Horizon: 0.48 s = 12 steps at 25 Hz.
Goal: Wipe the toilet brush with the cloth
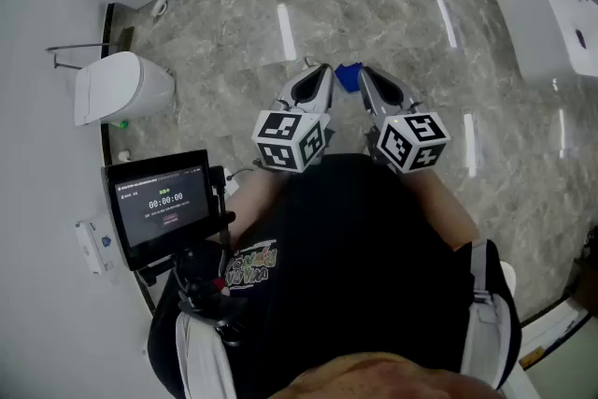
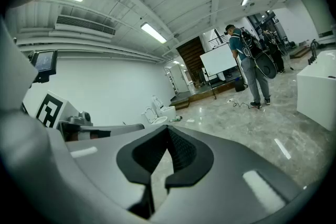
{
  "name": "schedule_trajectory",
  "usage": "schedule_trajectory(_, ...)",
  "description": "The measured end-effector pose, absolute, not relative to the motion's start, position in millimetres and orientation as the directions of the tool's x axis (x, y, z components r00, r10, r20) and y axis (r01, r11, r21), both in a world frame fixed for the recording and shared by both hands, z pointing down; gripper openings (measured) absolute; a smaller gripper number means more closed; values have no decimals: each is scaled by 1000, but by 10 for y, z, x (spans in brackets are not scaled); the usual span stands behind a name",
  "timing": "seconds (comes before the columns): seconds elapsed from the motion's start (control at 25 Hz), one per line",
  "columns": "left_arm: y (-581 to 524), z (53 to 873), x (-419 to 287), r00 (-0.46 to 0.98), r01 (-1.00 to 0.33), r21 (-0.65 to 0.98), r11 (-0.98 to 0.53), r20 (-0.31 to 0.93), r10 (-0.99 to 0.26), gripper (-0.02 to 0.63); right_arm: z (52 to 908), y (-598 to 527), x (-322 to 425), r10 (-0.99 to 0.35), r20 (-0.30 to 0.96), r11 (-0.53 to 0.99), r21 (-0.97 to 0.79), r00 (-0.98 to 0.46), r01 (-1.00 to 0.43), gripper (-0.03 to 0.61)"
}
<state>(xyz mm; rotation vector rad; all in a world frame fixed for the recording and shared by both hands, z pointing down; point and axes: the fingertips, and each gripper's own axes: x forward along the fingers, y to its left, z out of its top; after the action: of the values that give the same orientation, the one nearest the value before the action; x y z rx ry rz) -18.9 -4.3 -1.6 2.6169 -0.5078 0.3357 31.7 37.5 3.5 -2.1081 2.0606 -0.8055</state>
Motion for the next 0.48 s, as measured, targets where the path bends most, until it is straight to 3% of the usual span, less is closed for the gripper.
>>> schedule_trajectory(0.48,-54,-70,-161,906,-397,385,-833,309,-288,0,-68,375,350,-953,301,-94,-406,-36,-909,3)
